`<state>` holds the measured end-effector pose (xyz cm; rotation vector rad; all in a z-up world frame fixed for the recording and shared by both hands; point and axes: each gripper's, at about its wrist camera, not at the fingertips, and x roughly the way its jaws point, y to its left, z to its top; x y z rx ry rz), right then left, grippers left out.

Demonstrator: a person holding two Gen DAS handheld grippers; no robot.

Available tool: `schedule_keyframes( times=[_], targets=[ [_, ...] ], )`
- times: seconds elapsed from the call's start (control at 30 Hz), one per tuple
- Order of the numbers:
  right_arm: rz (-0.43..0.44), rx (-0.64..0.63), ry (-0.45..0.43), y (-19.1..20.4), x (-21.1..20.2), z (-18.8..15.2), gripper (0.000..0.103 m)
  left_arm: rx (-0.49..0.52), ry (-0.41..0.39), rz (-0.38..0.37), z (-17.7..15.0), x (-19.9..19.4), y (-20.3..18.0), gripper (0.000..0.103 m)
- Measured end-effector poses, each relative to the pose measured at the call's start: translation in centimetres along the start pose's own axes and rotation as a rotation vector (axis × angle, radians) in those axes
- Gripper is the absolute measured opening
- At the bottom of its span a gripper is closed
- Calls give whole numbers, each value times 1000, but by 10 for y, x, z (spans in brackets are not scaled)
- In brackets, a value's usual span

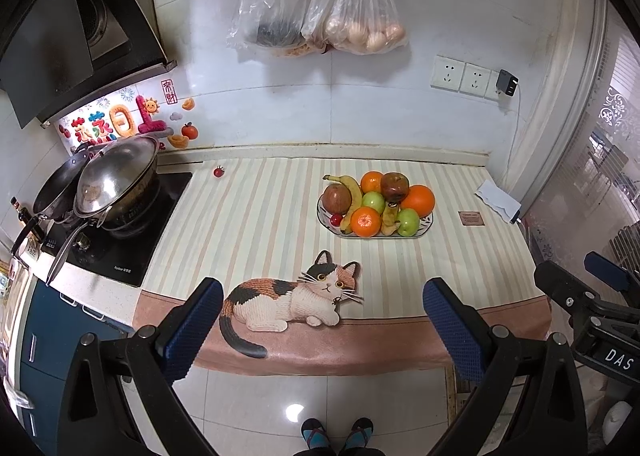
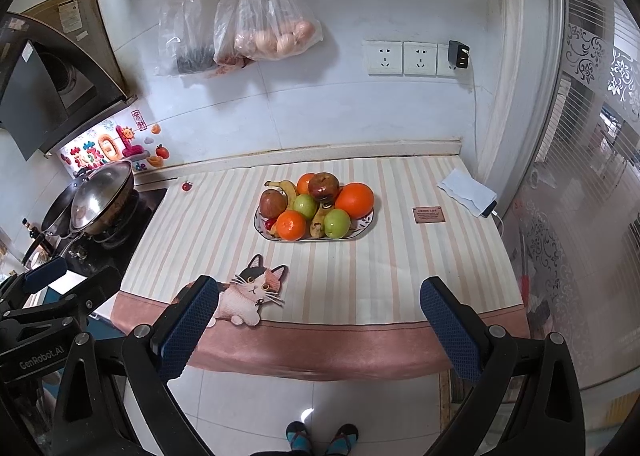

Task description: Organize fruits

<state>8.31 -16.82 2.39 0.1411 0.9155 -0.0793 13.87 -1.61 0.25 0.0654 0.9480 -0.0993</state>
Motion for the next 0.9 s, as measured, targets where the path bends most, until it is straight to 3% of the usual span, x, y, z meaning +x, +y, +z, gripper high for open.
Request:
schedule_keyframes(
  times=[0.9],
  targets=[
    [5, 2, -5, 5, -6, -4, 103, -7, -24, 2, -1, -10, -2, 102]
  ],
)
